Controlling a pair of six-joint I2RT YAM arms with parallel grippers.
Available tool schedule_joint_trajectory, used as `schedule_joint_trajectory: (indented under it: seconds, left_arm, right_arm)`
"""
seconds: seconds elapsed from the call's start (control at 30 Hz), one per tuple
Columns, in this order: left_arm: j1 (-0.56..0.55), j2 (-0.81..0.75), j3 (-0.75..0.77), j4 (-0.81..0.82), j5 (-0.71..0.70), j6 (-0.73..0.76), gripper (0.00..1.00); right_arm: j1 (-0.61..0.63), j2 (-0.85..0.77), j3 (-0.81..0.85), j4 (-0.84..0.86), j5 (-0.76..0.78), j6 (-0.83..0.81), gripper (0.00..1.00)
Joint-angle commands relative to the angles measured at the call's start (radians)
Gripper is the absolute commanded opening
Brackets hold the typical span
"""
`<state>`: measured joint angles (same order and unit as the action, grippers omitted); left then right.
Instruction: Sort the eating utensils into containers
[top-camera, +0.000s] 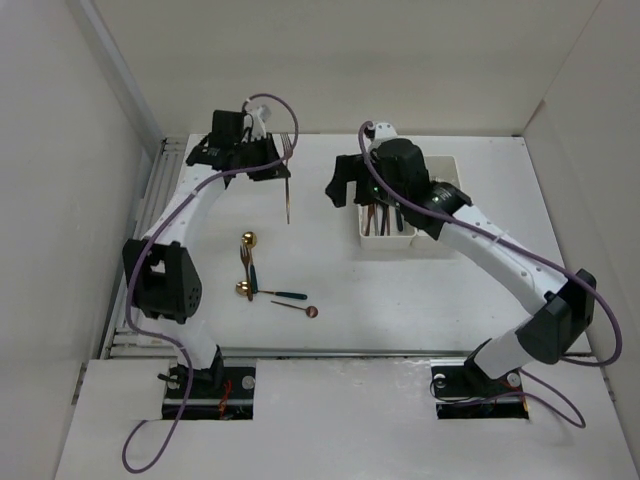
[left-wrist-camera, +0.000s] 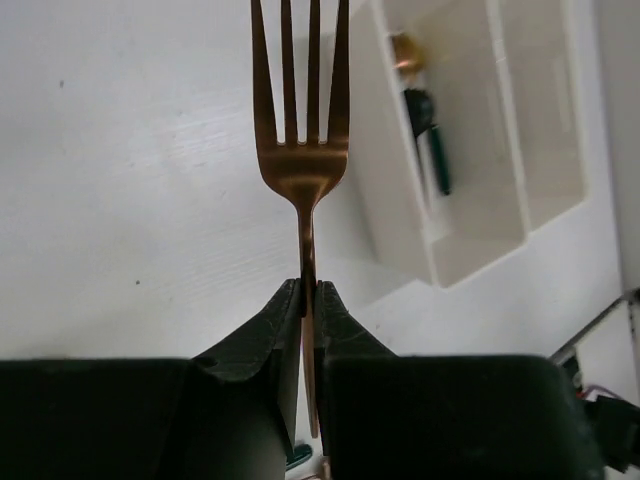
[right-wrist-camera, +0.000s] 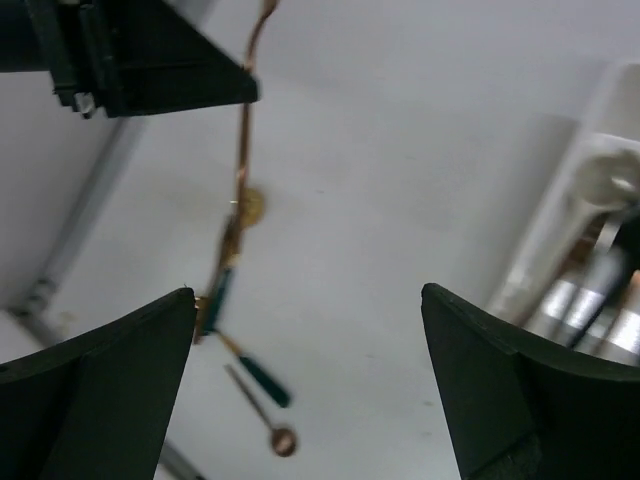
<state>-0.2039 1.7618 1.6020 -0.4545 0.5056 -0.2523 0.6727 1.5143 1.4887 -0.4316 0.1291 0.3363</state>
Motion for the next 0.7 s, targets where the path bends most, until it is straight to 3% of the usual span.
schedule_joint_trajectory:
  seconds: [0.0,0.33,0.47,0.57,0.67]
  left_arm:
    - [-0.009,-0.102,0.035,0.06,0.068,-0.103,0.0]
    - [-0.028,-0.154,0.003,0.1,0.086,-0.169,0.0]
    - [-0.028,-0.154,0.012,0.1,0.111,-0.169,0.0]
    - [-0.028,-0.154,0.021,0.091,0.12,-0.169,0.0]
    - [-0.028,-0.154,-0.002,0.091,0.145,-0.18,0.0]
  right_arm:
    - [0.005,0.009,-0.064,0.357,-0.338,0.145,0.98]
    - [0.064,0.181,0.079,0.367,-0.356,0.187,0.88]
    - [0.064,0.236,0.09,0.367,-0.318,0.21,0.71]
    - [0.064,0.267,0.111,0.367,-0.307,0.219,0.66]
    - [0.064,0.294,0.148,0.367,-0.307,0.228,0.5]
